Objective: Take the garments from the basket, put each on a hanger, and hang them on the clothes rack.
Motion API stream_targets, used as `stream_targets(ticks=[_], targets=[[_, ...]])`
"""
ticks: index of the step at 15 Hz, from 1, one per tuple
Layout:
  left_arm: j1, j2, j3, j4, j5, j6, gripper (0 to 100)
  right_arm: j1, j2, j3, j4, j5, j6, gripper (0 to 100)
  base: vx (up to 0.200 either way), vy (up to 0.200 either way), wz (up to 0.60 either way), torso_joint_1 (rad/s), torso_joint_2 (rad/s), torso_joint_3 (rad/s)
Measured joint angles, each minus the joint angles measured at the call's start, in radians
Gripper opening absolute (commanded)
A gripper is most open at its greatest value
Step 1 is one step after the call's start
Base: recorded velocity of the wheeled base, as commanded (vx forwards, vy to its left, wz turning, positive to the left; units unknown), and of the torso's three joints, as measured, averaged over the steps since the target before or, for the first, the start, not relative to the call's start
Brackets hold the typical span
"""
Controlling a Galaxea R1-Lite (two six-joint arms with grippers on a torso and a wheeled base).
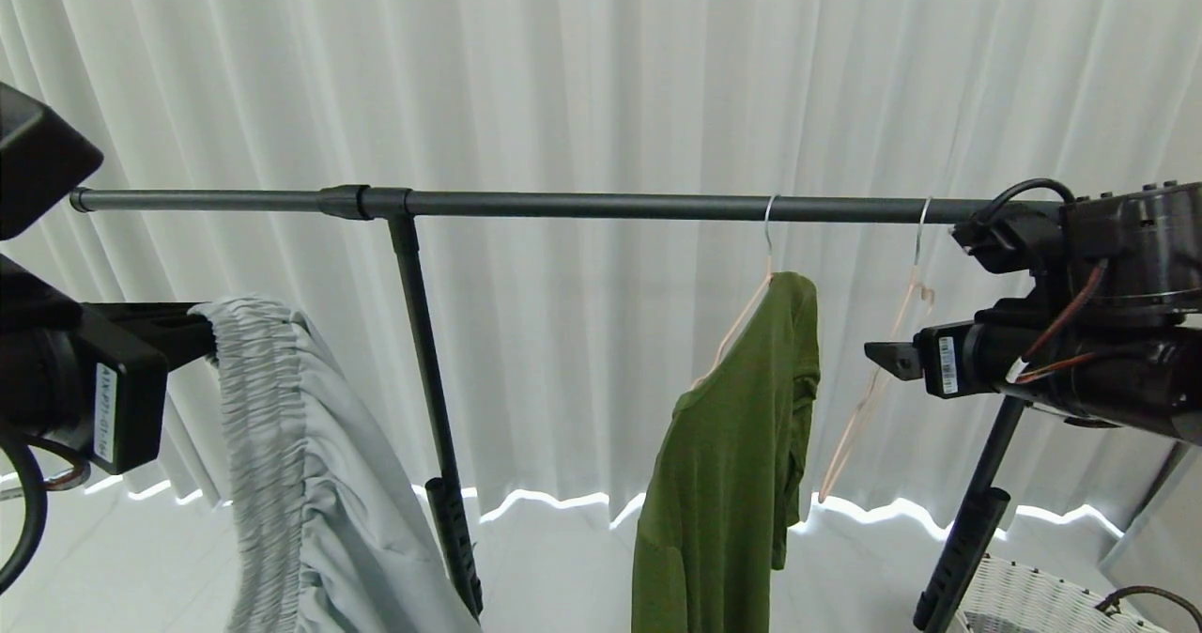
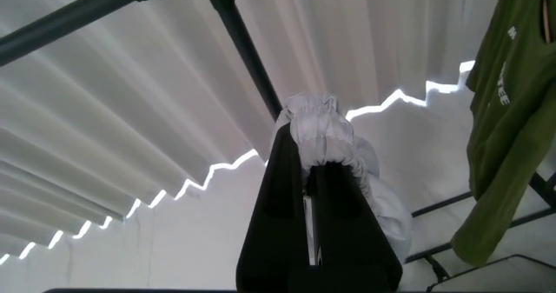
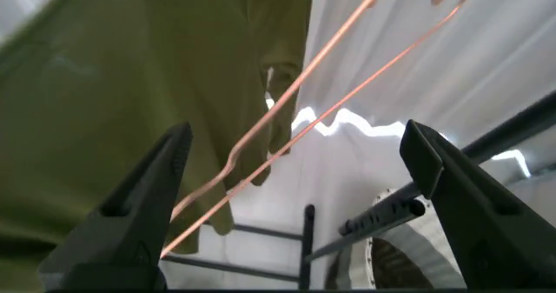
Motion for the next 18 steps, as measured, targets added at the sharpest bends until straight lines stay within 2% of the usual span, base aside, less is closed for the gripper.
stream_targets(ticks=[3,12,18], targets=[[0.000,-0.002,0.001,0.000,0.000,0.000,0,-0.013,0.053,-0.007,0.003,-0.051,0.001,100,0.000,0.000,0.00,0.000,0.00,0.000],[0.000,-0.004,0.001,0.000,0.000,0.000,0,-0.056,0.077,0.003,0.007,-0.059,0.009,100,0.000,0.000,0.00,0.000,0.00,0.000],[-0.002,-0.005,0.007,0.000,0.000,0.000,0,-0.050,0.066,-0.008,0.057,-0.056,0.069,100,0.000,0.000,0.00,0.000,0.00,0.000]])
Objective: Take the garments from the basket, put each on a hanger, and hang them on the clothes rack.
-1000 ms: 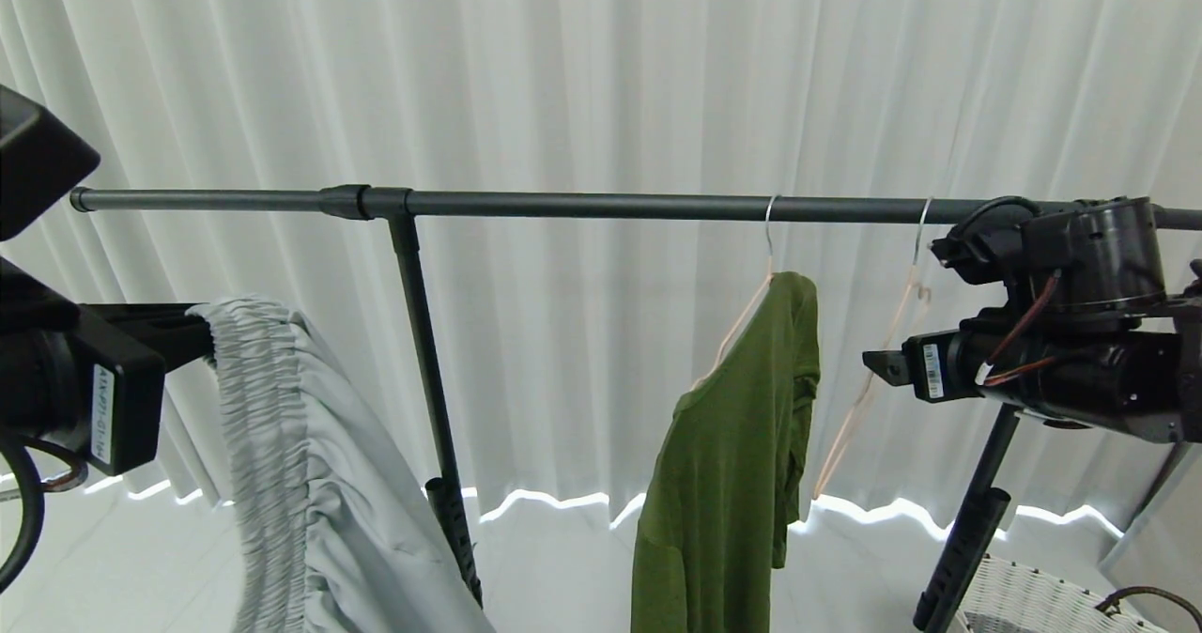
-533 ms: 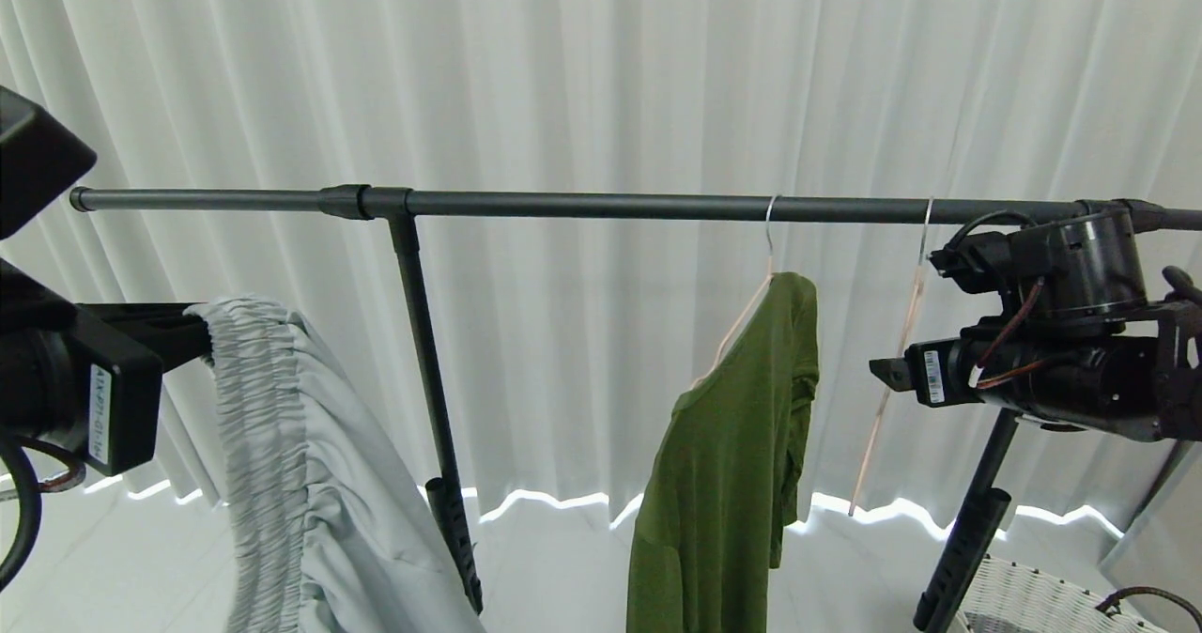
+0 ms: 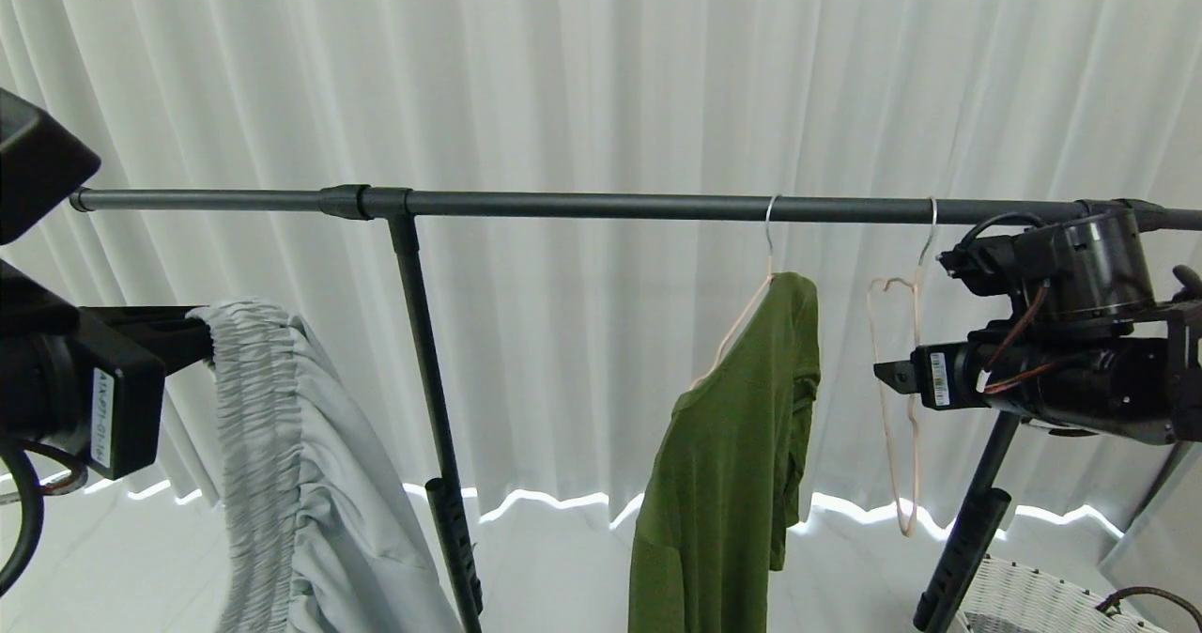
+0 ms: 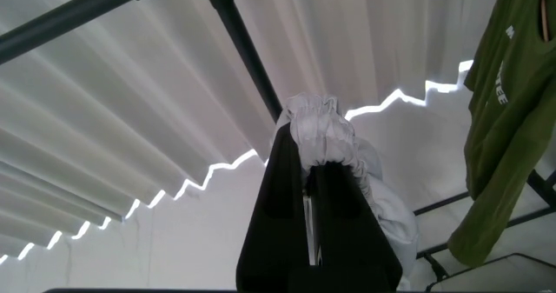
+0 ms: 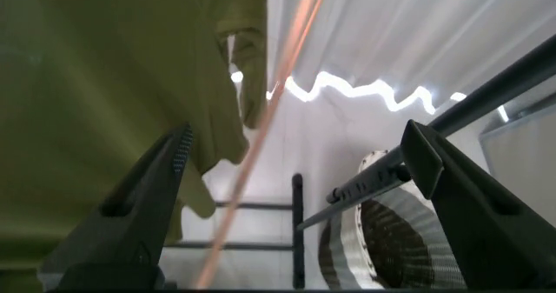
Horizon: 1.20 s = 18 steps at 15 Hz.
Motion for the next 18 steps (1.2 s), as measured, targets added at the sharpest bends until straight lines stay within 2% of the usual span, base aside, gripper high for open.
stream_targets(ticks=[6,9,13,18], targets=[[-0.001,0.000,0.003,0.000,0.000,-0.002,0,-0.004,0.017,-0.017,0.083,0.029,0.047,100,0.000,0.000,0.00,0.000,0.00,0.000],[-0.001,0.000,0.003,0.000,0.000,-0.002,0,-0.033,0.030,-0.020,0.090,0.117,0.050,100,0.000,0.000,0.00,0.000,0.00,0.000],[0.000,-0.001,0.003,0.000,0.000,-0.002,0,-0.080,0.044,-0.021,0.143,0.196,0.030,100,0.000,0.000,0.00,0.000,0.00,0.000],[-0.001,-0.010,0.008,0.000,0.000,-0.002,0,-0.098,0.045,-0.018,0.148,0.246,-0.015,100,0.000,0.000,0.00,0.000,0.00,0.000]])
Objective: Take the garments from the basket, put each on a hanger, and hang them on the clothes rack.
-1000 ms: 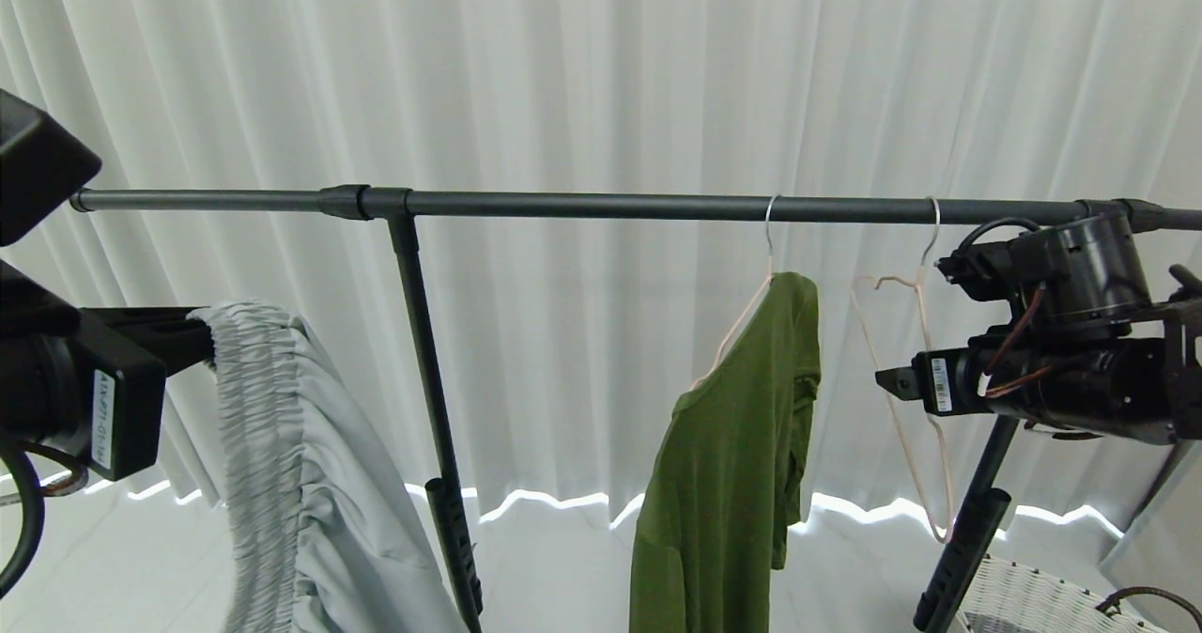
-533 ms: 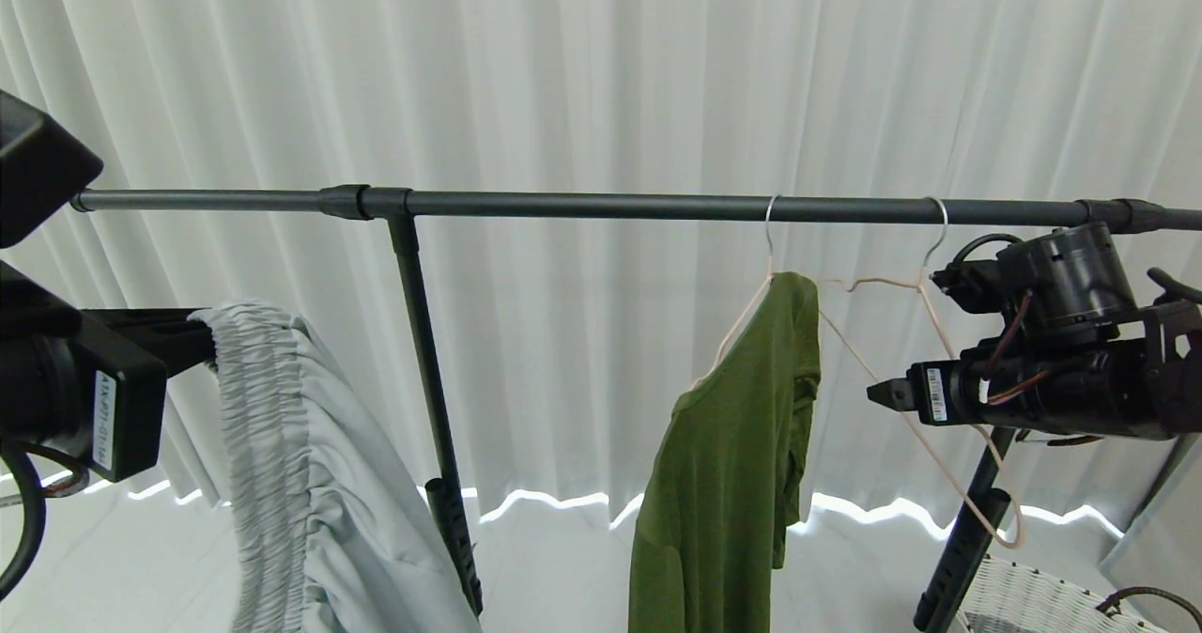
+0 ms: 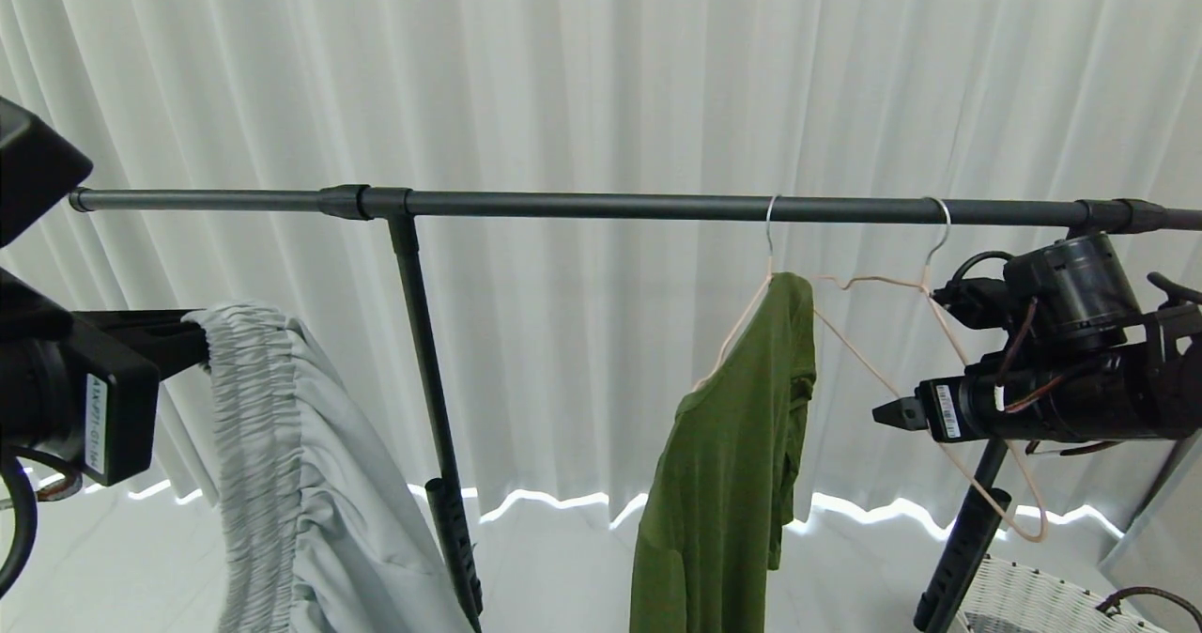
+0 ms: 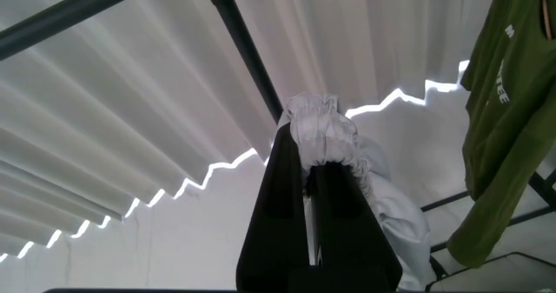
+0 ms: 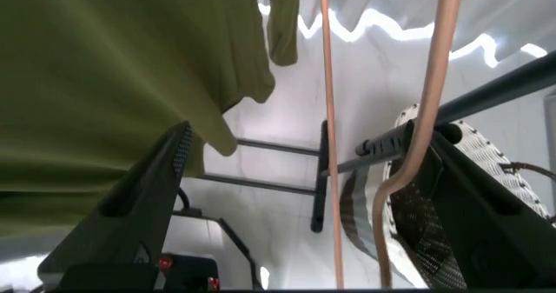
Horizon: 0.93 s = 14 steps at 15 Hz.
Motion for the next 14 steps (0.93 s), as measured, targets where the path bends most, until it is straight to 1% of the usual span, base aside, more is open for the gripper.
stream_targets(ticks=[3,6,7,9,14], targets=[[0.001,-0.008,0.001,0.000,0.000,0.000,0,0.003,0.000,0.001,0.000,0.001,-0.003,100,0.000,0.000,0.00,0.000,0.00,0.000],[0.000,-0.010,0.001,0.000,0.000,0.000,0,0.000,0.004,0.000,-0.009,-0.017,-0.004,100,0.000,0.000,0.00,0.000,0.00,0.000],[0.000,-0.011,0.001,0.000,0.000,0.000,0,0.000,0.008,0.000,-0.010,-0.040,-0.003,0,0.000,0.000,0.00,0.000,0.00,0.000],[0.000,-0.012,0.001,0.000,0.000,0.000,0,0.000,0.018,0.000,-0.010,-0.067,0.000,0,0.000,0.000,0.00,0.000,0.00,0.000],[0.001,-0.018,0.000,0.000,0.000,0.000,0,-0.001,0.025,0.001,-0.010,-0.071,0.004,0,0.000,0.000,0.00,0.000,0.00,0.000]])
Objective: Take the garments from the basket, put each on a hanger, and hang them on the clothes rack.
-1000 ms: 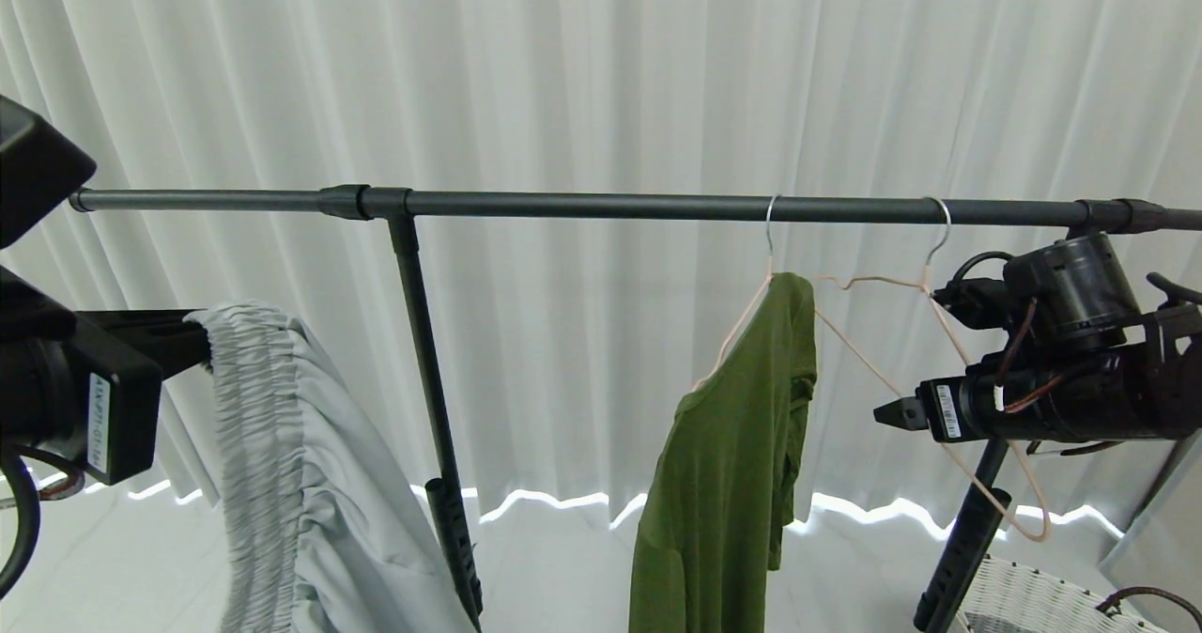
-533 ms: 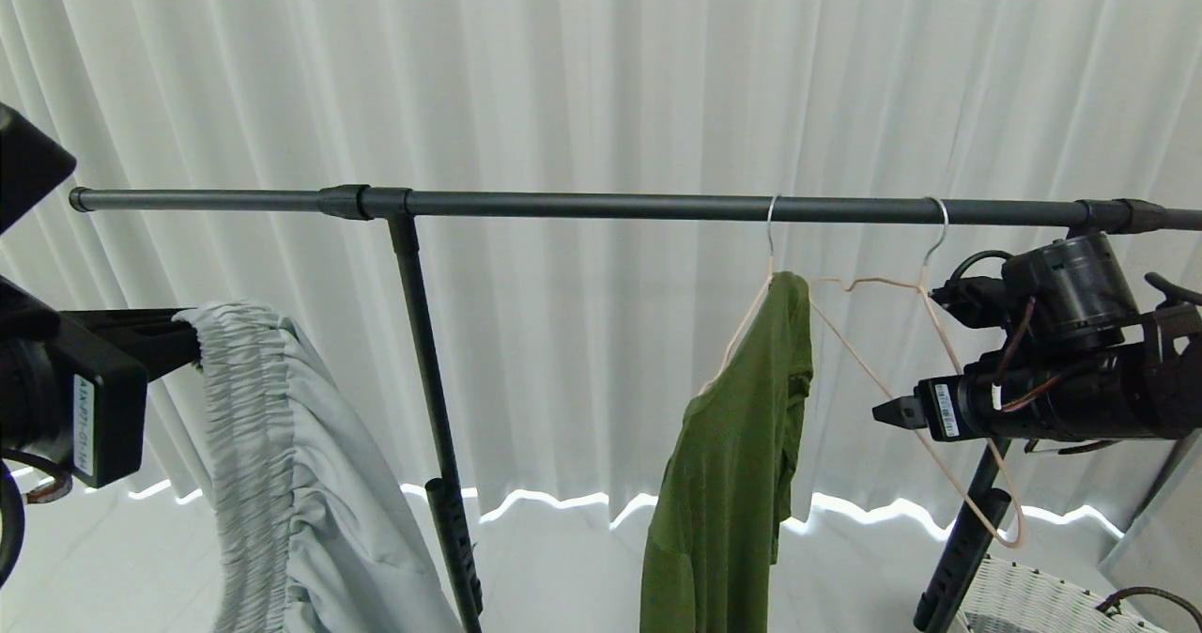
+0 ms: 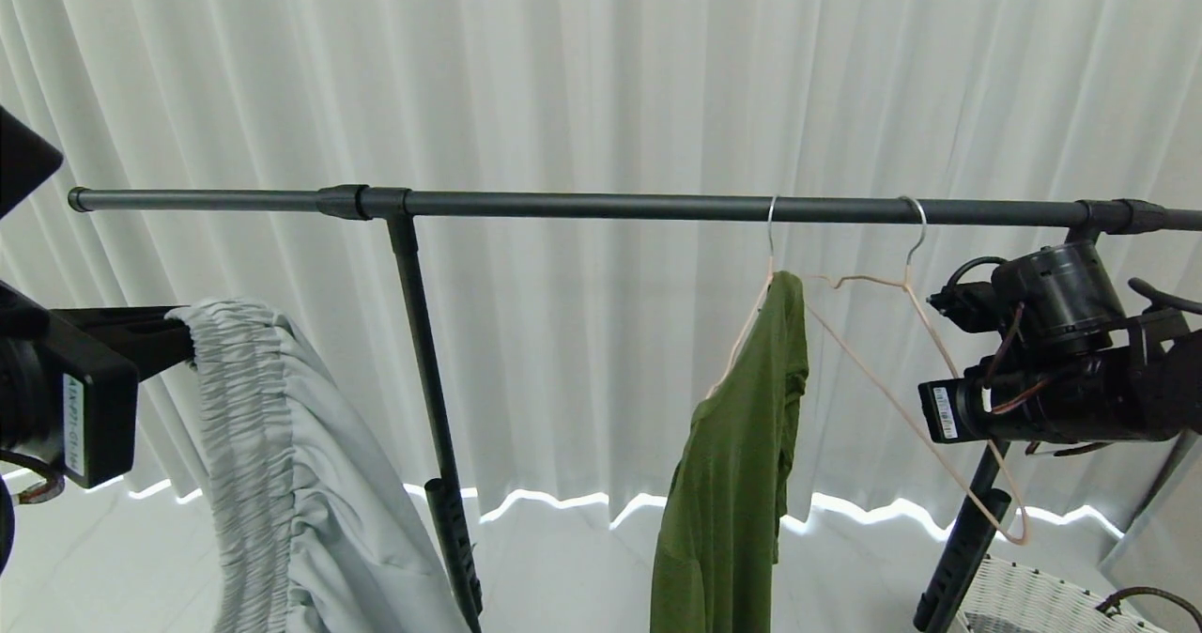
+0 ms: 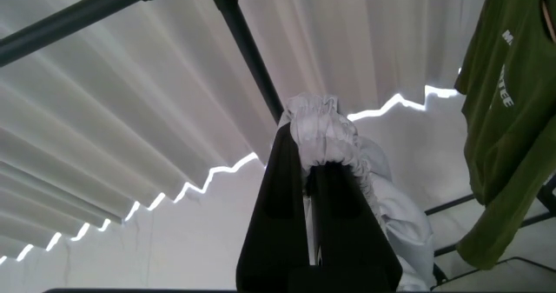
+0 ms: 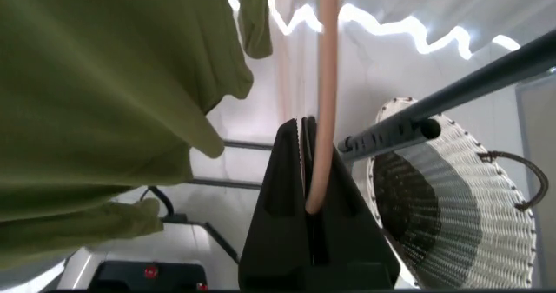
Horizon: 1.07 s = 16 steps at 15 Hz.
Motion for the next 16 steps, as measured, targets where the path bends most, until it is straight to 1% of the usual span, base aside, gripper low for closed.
stream_targets(ticks=[8,13,16], targets=[[0.000,-0.002,0.001,0.000,0.000,0.000,0,-0.003,-0.085,0.004,0.001,-0.005,0.002,0,0.000,0.000,0.00,0.000,0.00,0.000],[-0.001,-0.002,0.002,0.000,-0.001,0.001,0,-0.004,-0.210,0.073,0.009,-0.004,-0.001,0,0.000,0.000,0.00,0.000,0.00,0.000],[0.000,-0.004,0.001,0.000,0.000,0.003,0,-0.004,-0.301,0.141,0.033,-0.004,-0.004,0,-0.200,0.000,0.00,0.010,0.00,0.005]])
